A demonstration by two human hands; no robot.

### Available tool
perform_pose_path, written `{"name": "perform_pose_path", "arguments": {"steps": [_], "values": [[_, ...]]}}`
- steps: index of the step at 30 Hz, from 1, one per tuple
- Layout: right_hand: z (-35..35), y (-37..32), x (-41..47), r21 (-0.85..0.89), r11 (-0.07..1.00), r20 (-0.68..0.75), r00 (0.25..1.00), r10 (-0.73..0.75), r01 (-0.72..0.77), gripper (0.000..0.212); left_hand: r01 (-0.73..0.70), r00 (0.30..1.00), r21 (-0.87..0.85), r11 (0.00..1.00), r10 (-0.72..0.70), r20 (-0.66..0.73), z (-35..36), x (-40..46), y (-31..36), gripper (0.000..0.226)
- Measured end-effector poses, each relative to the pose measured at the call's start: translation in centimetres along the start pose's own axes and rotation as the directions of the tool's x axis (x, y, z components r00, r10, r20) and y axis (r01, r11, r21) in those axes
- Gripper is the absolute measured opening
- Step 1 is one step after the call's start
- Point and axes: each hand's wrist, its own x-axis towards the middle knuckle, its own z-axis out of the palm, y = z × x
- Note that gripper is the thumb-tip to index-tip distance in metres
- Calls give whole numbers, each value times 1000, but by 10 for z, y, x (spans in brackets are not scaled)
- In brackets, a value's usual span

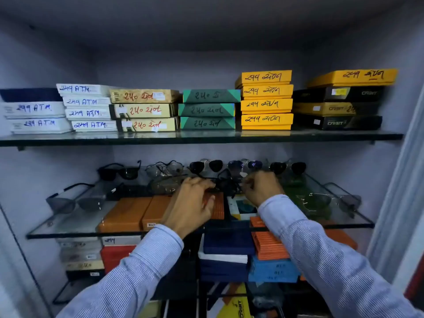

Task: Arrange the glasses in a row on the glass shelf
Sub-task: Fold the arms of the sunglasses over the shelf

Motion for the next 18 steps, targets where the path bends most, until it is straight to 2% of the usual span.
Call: {"name": "perform_pose_path", "arguments": {"steps": [2,5,8,13,16,18], "values": [[6,-8,11,0,995,97,990,97,-98,29,25,1000,-57,998,-25,1,-1,6,-1,40],[19,-20,25,-118,981,225,958,176,-153,51,42,999,-106,993,-43,-12,-1,16,-1,36],[28,-21,31,-170,972,249,947,204,-165,63,63,997,-147,987,-67,-24,-3,21,1,32],[31,-15,35,0,981,259,948,185,-192,37,88,996,-182,979,-91,-13,-2,25,0,30],[18,-10,31,37,984,152,974,168,-175,18,89,995,-194,977,-97,-36,-3,29,-1,29],[7,-6,21,50,992,42,993,112,-114,15,77,994,-221,972,-91,-54,-5,32,2,30]]}}
